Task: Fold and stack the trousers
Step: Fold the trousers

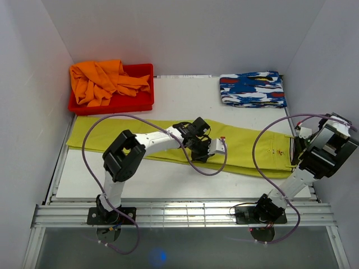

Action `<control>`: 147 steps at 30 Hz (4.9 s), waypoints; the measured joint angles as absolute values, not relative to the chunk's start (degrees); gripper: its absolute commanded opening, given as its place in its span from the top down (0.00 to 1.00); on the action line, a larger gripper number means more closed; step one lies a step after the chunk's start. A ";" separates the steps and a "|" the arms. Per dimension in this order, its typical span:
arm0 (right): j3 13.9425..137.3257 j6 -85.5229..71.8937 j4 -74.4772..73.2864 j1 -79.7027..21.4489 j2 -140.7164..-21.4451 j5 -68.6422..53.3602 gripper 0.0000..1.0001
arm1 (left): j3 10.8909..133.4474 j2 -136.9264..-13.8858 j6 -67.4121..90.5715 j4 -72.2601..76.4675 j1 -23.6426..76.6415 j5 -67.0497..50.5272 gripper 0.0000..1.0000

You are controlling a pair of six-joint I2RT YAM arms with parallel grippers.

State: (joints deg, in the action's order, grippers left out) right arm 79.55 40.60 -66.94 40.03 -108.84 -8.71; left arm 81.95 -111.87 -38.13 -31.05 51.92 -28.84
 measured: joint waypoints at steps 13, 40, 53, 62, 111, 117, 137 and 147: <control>82.72 38.26 -63.90 35.31 -113.06 -6.02 0.92 | 89.03 -122.45 -32.25 -33.23 49.98 -30.61 1.00; 55.79 55.13 -50.68 32.53 -94.06 -7.75 0.92 | 80.29 -113.99 -28.49 -34.37 45.82 -30.44 0.02; 70.15 49.30 -60.29 32.60 -100.29 -22.41 0.42 | 85.01 -111.02 -30.79 -20.95 48.01 -29.54 0.31; 70.30 35.16 -57.52 32.62 -102.02 -19.79 0.25 | 82.61 -116.99 -33.52 -10.48 54.50 -29.91 0.49; 69.60 22.22 -61.17 43.88 -106.24 -26.39 0.18 | 85.47 -122.58 -33.65 -5.45 61.49 -23.94 1.00; 70.67 22.70 -62.52 43.88 -106.24 -27.11 0.18 | 88.47 -122.58 -30.96 -7.22 61.32 -24.93 1.00; 75.11 25.04 -67.79 44.42 -106.72 -25.08 0.19 | 88.66 -122.61 -30.13 -7.77 60.88 -25.10 1.00; 71.31 24.23 -65.04 44.77 -111.70 -25.52 0.20 | 90.89 -122.61 -28.62 -10.57 60.25 -27.07 1.00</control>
